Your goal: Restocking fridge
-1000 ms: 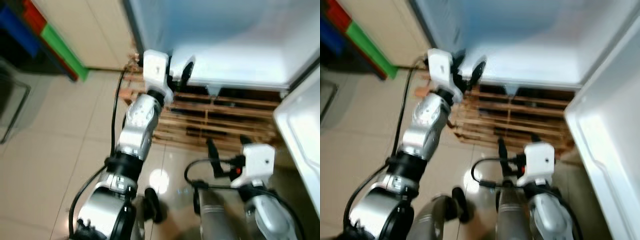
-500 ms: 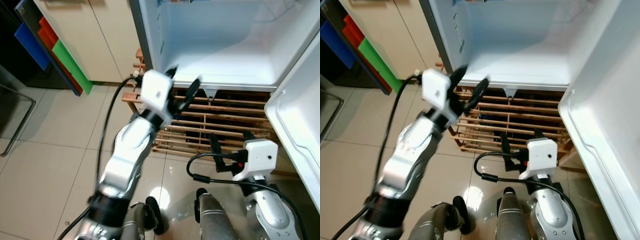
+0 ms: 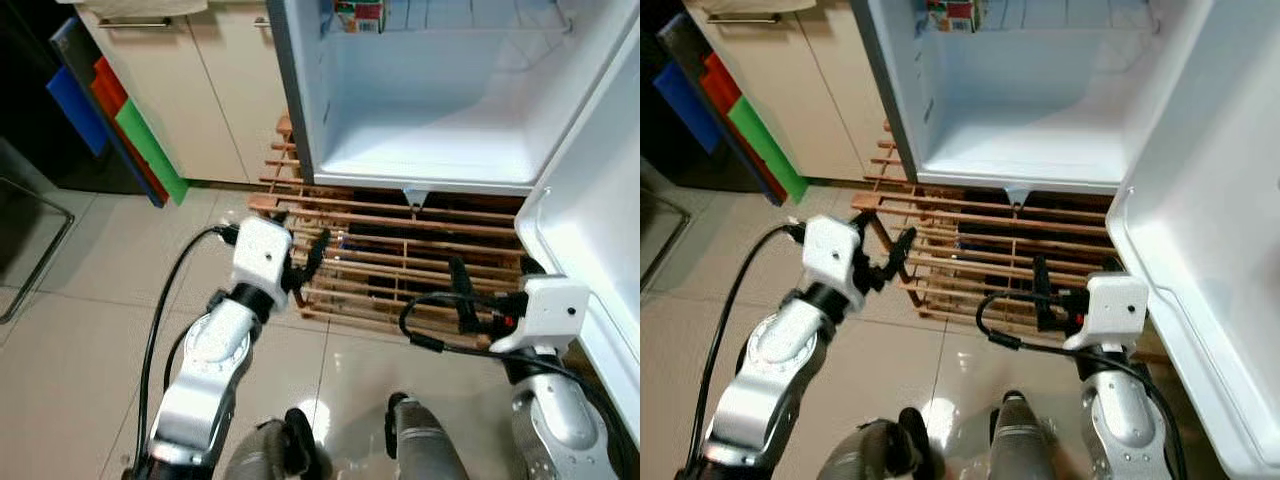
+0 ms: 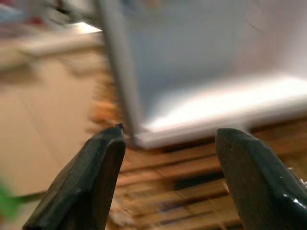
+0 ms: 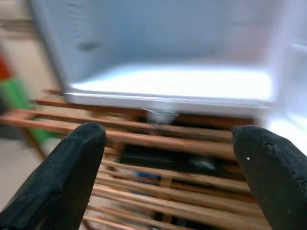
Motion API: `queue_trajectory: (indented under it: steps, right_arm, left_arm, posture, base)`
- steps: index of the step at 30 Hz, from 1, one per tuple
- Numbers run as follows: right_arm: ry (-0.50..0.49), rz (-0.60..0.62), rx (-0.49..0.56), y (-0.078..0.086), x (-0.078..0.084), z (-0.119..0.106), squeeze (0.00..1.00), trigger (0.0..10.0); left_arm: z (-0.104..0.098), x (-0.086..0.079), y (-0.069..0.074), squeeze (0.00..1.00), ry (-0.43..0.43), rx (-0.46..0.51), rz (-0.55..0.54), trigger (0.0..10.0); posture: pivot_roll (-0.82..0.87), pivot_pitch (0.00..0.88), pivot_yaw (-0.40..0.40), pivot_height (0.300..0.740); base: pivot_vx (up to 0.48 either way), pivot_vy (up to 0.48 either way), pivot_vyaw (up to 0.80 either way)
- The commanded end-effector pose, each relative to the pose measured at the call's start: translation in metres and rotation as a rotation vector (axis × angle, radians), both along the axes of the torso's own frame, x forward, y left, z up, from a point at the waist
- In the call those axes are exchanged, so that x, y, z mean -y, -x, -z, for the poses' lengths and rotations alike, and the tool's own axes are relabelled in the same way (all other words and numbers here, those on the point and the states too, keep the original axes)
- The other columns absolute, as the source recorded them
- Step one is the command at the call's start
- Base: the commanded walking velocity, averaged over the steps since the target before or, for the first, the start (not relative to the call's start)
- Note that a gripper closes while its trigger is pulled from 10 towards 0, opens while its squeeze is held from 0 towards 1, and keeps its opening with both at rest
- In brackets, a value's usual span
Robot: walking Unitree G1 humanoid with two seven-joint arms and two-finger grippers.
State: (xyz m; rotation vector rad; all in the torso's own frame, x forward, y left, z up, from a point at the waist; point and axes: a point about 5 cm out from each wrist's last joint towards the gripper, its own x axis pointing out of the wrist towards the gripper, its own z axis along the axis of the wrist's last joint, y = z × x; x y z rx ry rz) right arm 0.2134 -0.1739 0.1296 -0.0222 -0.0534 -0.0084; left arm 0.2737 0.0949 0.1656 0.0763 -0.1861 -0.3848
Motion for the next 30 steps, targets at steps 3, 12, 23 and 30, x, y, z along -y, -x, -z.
queue_trajectory:
  steps: [3, 12, 23, 30]
  right_arm:
    - [-0.017, -0.032, -0.011, -0.007, -0.005, 0.001, 0.0, 10.0]
    - [0.009, -0.063, 0.008, -0.013, -0.009, 0.001, 0.0, 10.0]
    - [0.024, -0.07, -0.006, -0.017, -0.009, 0.003, 0.0, 10.0]
    - [0.037, -0.087, -0.013, -0.019, -0.012, 0.003, 0.0, 10.0]
  left_arm:
    - [0.011, -0.011, 0.0, 0.0, 0.005, -0.059, -0.054, 10.0]
    - [0.007, -0.014, -0.011, 0.0, 0.024, -0.054, -0.1, 10.0]
    - [0.002, -0.011, -0.019, 0.0, 0.008, -0.032, -0.11, 10.0]
    - [0.002, -0.009, -0.019, 0.0, 0.003, -0.027, -0.107, 10.0]
  posture:
    - [-0.28, 0.143, 0.121, 0.74]
    - [-0.28, 0.137, 0.113, 0.74]
    - [-0.28, 0.133, 0.112, 0.74]
    - [-0.28, 0.134, 0.109, 0.74]
  base:
    - [0.0, 0.0, -0.71]
    - [0.0, 0.263, -0.27]
    - [0.0, 0.0, -0.37]
    - [0.0, 0.0, -0.32]
